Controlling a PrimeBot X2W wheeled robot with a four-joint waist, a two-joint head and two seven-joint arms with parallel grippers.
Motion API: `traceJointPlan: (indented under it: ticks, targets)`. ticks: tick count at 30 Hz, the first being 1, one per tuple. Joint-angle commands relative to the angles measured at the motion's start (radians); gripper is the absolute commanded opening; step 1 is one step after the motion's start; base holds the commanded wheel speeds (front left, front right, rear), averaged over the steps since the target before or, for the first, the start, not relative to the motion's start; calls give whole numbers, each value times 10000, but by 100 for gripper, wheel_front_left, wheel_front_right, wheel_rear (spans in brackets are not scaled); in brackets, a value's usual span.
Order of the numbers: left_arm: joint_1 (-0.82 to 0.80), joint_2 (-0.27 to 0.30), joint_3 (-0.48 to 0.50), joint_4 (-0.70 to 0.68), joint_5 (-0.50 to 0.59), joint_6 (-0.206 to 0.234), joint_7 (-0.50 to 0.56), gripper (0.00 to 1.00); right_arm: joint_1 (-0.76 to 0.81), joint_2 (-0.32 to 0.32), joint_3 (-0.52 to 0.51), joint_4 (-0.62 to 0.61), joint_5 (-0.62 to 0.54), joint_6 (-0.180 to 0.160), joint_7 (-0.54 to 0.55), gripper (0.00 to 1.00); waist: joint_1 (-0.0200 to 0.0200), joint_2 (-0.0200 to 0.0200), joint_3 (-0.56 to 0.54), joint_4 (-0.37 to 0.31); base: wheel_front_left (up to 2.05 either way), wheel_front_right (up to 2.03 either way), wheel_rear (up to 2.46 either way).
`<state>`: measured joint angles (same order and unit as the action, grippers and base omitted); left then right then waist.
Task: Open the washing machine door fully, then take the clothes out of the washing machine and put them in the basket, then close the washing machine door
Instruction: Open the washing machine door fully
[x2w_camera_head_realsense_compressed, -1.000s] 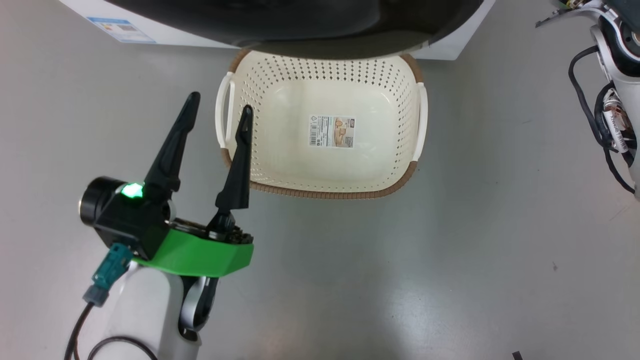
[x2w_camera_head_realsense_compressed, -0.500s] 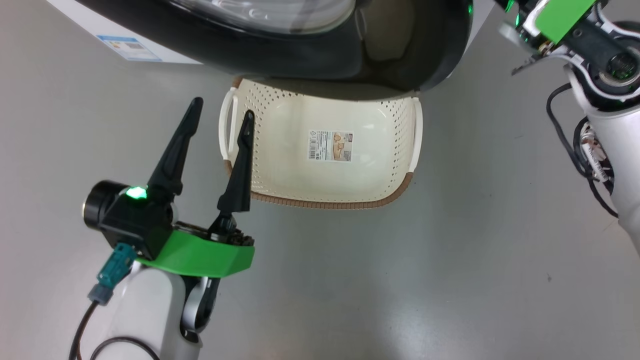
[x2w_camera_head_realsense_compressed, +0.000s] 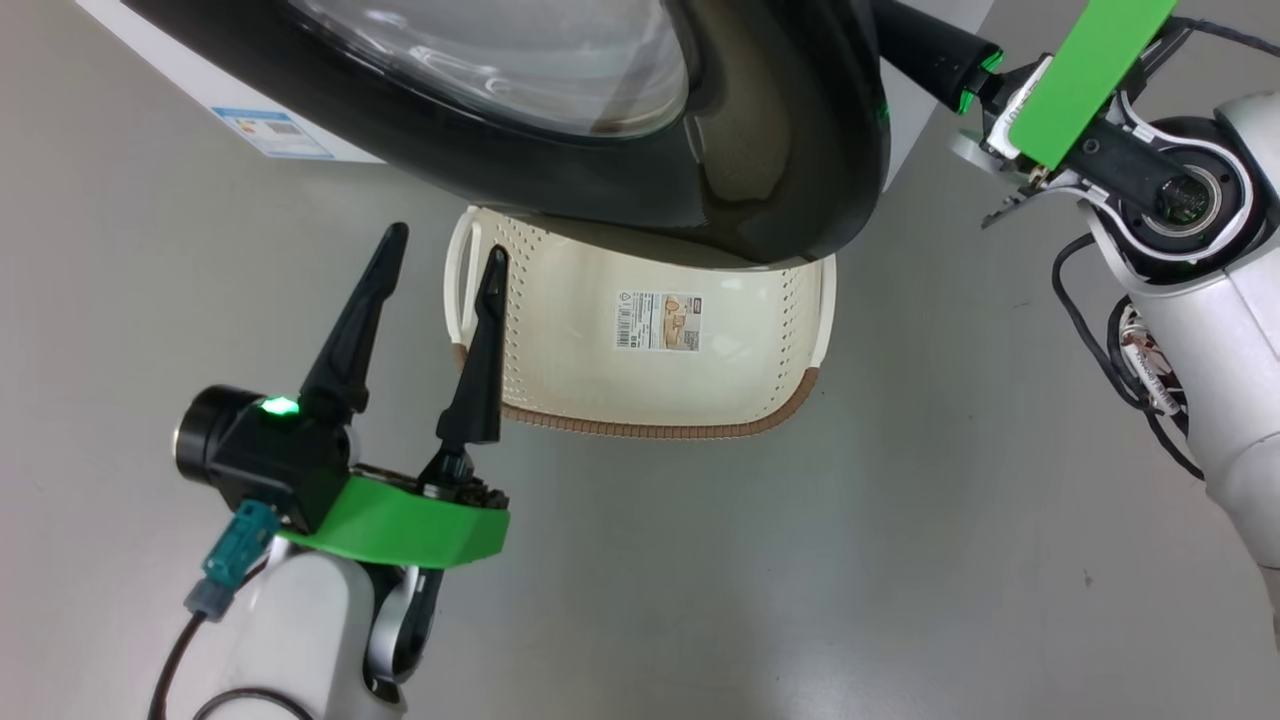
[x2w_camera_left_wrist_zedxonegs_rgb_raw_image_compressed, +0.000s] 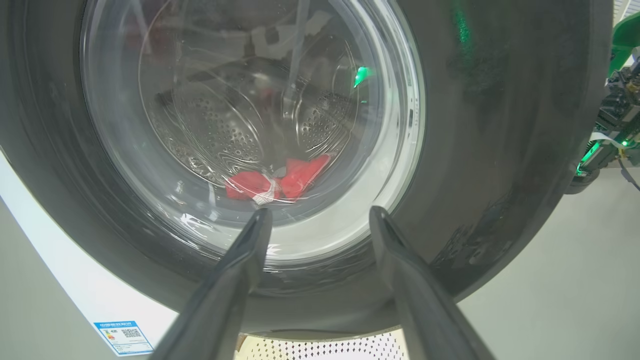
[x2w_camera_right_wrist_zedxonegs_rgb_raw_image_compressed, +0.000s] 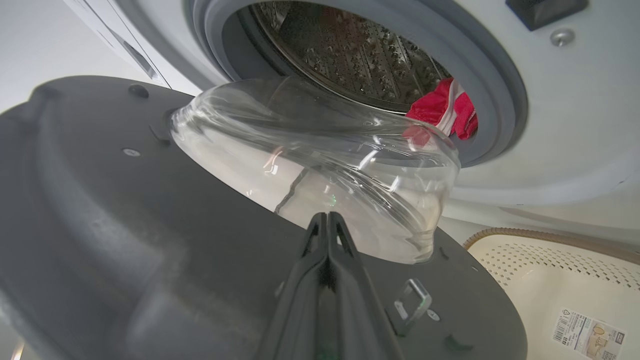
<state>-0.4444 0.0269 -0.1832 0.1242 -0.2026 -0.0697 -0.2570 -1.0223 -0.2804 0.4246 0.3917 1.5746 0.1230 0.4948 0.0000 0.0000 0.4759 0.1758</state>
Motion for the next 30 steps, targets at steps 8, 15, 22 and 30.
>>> traceJointPlan:
  ticks: [8,15,22,30]
  targets:
    - [270,233,275,-167,-50,99,-47,100,478,270,-30,34,-302,77,-596,41,0,0,-239,-20,0,0,0]
    - [326,233,466,-93,4,61,-47,100,478,196,219,642,-1991,77,-2923,100,0,0,-319,-296,0,0,0]
    - [291,233,631,-70,55,112,-47,100,818,-205,1018,1019,-3484,77,-4873,100,0,0,-422,-541,0,0,0]
    - [396,233,989,71,94,113,-47,100,1117,-854,2528,1591,-5514,77,-7080,100,0,0,-600,-929,0,0,0]
